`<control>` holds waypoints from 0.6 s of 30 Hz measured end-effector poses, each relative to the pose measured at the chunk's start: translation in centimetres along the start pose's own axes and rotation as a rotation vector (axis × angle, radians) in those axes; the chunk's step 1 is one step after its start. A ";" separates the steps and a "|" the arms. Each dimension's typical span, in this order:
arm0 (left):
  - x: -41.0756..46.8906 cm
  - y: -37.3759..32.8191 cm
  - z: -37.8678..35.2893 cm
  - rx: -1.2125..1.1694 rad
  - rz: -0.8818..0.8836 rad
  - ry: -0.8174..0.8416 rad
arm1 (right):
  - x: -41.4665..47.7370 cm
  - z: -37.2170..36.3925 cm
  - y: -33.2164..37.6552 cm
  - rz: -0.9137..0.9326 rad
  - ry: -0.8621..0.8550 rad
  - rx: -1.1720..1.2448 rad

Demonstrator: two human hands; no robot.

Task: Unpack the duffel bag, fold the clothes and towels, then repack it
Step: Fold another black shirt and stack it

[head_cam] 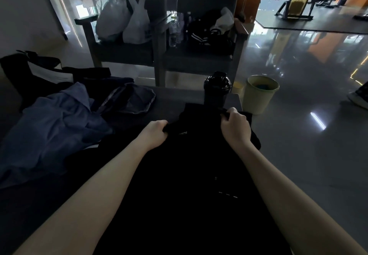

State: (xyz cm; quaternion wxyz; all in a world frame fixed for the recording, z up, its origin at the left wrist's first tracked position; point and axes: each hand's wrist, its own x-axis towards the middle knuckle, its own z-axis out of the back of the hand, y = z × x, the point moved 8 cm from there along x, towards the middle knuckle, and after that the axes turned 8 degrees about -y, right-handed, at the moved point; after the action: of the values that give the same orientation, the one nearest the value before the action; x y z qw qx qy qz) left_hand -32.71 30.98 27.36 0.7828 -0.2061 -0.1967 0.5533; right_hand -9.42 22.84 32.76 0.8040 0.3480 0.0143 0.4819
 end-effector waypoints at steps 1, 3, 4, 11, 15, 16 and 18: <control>0.1 0.4 0.5 -0.032 0.020 -0.019 | 0.1 -0.1 -0.2 -0.009 0.004 0.001; 0.8 0.9 2.3 -0.067 0.040 -0.092 | 0.0 -0.4 -0.7 -0.027 0.016 -0.023; 1.3 1.1 3.4 -0.064 0.044 -0.121 | -0.1 -0.6 -1.0 -0.035 0.022 -0.046; 2.5 5.6 6.8 0.055 0.225 -0.090 | -0.1 -1.5 -1.0 -0.010 0.056 -0.160; 1.6 6.1 6.0 -0.410 0.342 0.176 | 0.4 -1.8 -1.1 -0.022 0.072 -0.201; 1.4 5.7 6.2 -0.458 0.310 0.237 | 0.5 -1.9 -1.1 -0.031 0.076 -0.205; 0.9 5.1 6.8 -0.439 0.233 0.344 | 0.6 -1.8 -0.7 -0.046 0.077 -0.231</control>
State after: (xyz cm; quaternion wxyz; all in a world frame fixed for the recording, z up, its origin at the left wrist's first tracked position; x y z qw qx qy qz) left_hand -40.08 34.08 30.36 0.6725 -0.4824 -0.1510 0.5406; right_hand -9.25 24.07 31.15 0.8485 0.2337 -0.0027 0.4747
